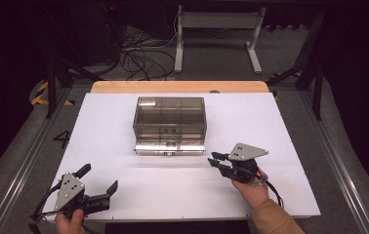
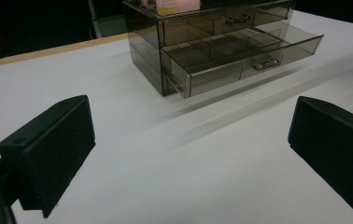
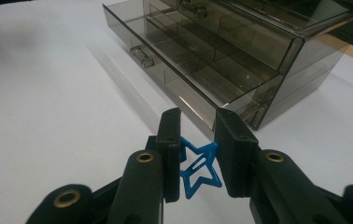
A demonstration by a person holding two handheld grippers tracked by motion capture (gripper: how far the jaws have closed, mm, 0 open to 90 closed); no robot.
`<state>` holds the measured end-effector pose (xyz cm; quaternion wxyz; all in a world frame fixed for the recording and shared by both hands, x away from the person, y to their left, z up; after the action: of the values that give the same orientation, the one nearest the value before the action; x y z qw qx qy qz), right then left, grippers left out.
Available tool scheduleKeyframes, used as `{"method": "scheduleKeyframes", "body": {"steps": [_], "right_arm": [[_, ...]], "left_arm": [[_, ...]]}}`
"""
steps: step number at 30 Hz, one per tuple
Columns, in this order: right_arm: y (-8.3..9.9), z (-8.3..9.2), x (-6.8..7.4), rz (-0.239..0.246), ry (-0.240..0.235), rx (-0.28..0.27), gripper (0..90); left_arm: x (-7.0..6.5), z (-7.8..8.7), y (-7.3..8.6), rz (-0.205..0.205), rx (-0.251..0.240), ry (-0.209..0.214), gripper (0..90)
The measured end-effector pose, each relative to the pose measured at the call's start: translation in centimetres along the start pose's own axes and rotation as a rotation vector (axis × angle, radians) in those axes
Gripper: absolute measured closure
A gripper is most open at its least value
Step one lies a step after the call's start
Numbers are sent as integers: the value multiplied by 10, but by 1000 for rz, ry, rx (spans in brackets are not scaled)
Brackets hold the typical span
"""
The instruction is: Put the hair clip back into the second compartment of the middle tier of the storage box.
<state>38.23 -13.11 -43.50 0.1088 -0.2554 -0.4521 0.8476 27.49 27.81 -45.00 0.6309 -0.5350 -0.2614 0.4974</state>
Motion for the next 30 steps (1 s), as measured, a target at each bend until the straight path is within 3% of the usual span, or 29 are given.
{"method": "scheduleKeyframes", "body": {"steps": [16, 30], "right_arm": [[-2, 4, -1, -7, -5, -33, 726], [-17, 3, -7, -4, -13, -20, 726]], "left_arm": [[0, 0, 0, 0, -3, 1, 13], [0, 0, 0, -1, 1, -1, 13]]}}
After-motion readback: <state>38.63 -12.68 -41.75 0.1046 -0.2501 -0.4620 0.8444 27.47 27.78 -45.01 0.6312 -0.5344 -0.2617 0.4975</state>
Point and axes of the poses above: each handheld gripper's, and its own axes: z roughly backward along the jaws, y roughly out of its underside, x roughly to its left, the point moved 3 cm from there along -z, roughly forward along the jaws, and after that the axes turned 15 degrees about z, right-handed, at the moved point
